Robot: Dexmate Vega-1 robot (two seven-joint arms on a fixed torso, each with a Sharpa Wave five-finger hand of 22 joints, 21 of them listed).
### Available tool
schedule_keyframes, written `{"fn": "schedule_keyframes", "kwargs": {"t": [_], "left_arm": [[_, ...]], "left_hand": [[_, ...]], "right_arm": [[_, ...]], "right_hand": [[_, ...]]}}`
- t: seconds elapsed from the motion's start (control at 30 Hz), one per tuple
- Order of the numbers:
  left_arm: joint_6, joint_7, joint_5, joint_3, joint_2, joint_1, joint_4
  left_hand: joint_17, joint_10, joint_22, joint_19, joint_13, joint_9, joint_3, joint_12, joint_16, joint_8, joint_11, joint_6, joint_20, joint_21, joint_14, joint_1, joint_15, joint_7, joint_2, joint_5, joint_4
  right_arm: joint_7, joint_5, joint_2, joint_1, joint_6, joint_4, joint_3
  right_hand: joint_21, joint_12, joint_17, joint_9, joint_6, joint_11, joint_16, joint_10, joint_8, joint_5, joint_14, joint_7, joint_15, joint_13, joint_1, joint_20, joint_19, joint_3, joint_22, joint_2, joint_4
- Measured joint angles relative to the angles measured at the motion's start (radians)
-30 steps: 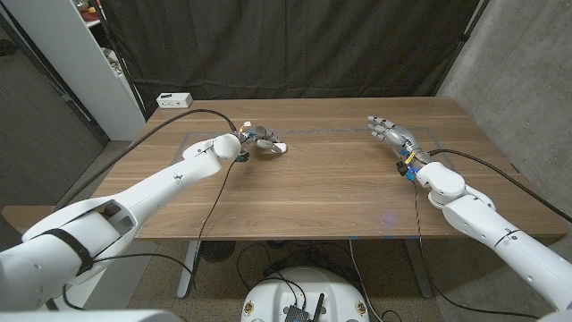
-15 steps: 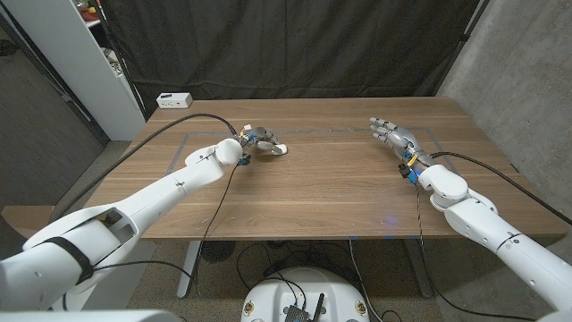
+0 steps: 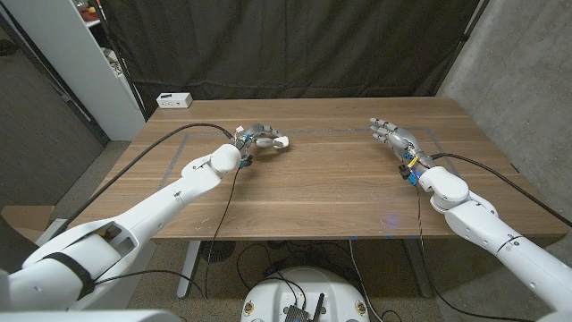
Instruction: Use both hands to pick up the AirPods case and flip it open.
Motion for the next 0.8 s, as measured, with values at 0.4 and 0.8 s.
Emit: {"fn": "schedule_keyframes", "kwargs": {"t": [0.4,0.8], "left_arm": [[-0.124,0.049,-0.056,-0.051,-0.011,0.035,-0.002],[-0.215,0.057,-0.03,-0.059,-0.011,0.017,-0.016]], "left_hand": [[0.0,0.016,0.0,0.012,0.0,0.0,-0.01,0.004,0.0,0.0,-0.004,0.0,-0.001,0.0,0.009,0.015,0.002,0.0,0.004,-0.009,0.002],[0.0,0.016,0.0,0.017,0.0,0.0,-0.022,0.004,-0.005,0.002,-0.003,0.022,0.004,0.0,0.016,0.025,-0.002,0.0,0.006,-0.01,0.008]], "right_arm": [[-0.013,-0.023,0.006,0.019,-0.029,-0.033,-0.016],[0.003,0.004,-0.015,0.07,-0.2,-0.124,-0.045]], "right_hand": [[0.015,0.027,0.005,0.005,0.045,-0.002,0.017,0.057,0.007,0.0,0.032,-0.016,-0.002,0.013,0.007,-0.005,0.038,-0.011,0.0,0.007,0.01],[0.015,0.032,0.01,0.014,0.082,0.008,0.021,0.072,0.008,0.0,0.049,0.026,0.002,0.045,0.02,-0.005,0.08,-0.051,0.0,0.004,0.007]]}}
